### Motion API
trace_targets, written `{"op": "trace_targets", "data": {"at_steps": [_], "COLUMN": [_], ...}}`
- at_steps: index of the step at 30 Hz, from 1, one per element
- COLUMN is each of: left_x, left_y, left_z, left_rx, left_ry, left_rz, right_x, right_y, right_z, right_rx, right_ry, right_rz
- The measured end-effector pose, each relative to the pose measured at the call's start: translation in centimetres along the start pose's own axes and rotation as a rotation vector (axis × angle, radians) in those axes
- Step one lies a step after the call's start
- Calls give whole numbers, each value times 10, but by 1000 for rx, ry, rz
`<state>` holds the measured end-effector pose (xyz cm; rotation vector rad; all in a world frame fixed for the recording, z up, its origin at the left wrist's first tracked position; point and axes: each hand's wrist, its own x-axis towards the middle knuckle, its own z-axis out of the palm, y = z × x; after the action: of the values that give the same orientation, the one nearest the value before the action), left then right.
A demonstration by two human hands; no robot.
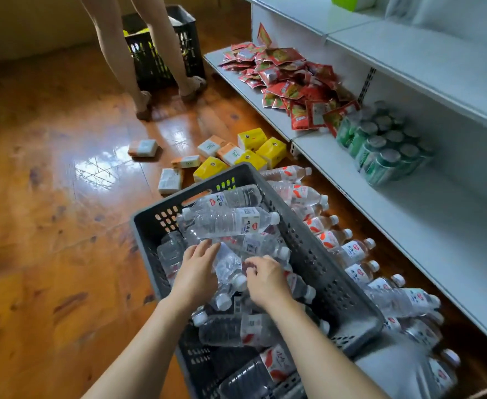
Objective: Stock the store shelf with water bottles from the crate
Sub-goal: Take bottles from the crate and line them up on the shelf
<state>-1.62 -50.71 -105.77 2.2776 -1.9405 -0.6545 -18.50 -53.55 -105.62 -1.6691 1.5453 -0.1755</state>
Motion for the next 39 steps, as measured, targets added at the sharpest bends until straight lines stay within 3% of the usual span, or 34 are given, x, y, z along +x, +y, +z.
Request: {"op": "trace_targets", "data": {"at_steps": [5,10,13,16,21,27,31,39], "left_x": [-4,-5,-5,-1,-4,-13,-19,-19], "left_y": [-2,-12,-16,1,71,165,229,353], "left_z": [3,-10,-16,-19,-23,-31,-36,-42], "left_rx": [-36,-8,86,56,-295,-771,-960,-1111], "left_ry": [-50,-47,-18,13,-156,-287,-299,-298], "left_rz": [-11,43,158,290,430,531,520,607], "right_x": [-2,-11,-23,-38,-61,-94,-123,-178], "right_y": [-7,-8,3,16,24,35,57,99], "right_z": [11,19,-17,-60,-138,-218,-251,-292], "right_rx": [188,57,30,87,49,285,253,262], "right_ry": [-217,-37,18,186,338,515,676,745], "right_rz": [148,91,-49,-193,-337,-260,-217,-172]}}
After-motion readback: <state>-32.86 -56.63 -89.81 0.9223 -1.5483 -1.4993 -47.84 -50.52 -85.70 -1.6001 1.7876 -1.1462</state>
